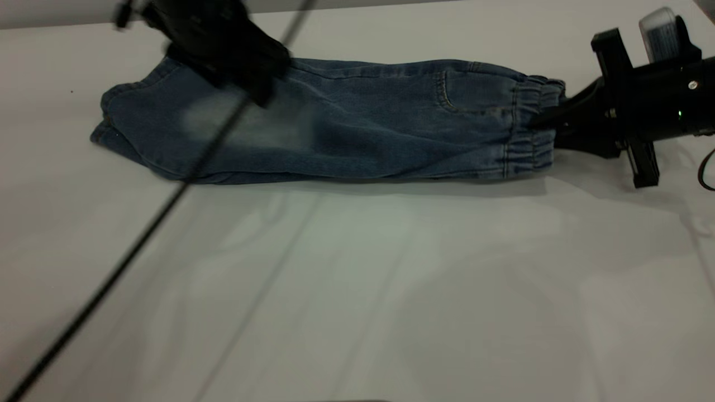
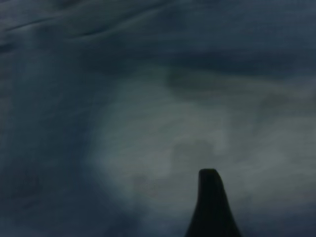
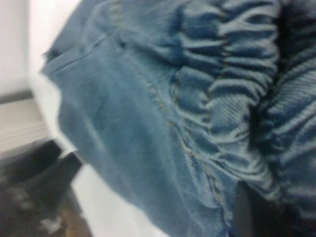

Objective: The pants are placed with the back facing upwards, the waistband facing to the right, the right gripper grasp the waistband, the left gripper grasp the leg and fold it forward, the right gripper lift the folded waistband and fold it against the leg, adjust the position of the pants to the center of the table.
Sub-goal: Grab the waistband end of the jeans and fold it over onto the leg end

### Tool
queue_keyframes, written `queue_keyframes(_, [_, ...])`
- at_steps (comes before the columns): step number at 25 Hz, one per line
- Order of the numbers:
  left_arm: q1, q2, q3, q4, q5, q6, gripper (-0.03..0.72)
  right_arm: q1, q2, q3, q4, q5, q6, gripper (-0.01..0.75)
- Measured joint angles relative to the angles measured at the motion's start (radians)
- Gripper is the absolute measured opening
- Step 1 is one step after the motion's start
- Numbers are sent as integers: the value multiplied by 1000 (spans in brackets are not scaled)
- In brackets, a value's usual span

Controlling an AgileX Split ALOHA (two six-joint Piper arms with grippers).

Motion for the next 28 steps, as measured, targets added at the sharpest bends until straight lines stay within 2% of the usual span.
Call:
queue_keyframes(5, [-99,55,-1,-20,-58,0,464,0,-68,0,-1,122,-33,74])
queue_keyframes(10, [-192,74,-4,-36,-86,0,464,0,-159,0,-10,130,-38,74])
queue_keyframes(17, [-283,90,-5,-44,-179,-4,464,0,-271,1,-57,135,-31,74])
queue_keyframes(22, [-303,89,-5,-40,-213,-8,450,0,-353,3,-140,136,-30,74])
queue_keyframes(28, [-260,32,-5,-1,-99,-8,413,0,-406,3,-177,141,-30,74])
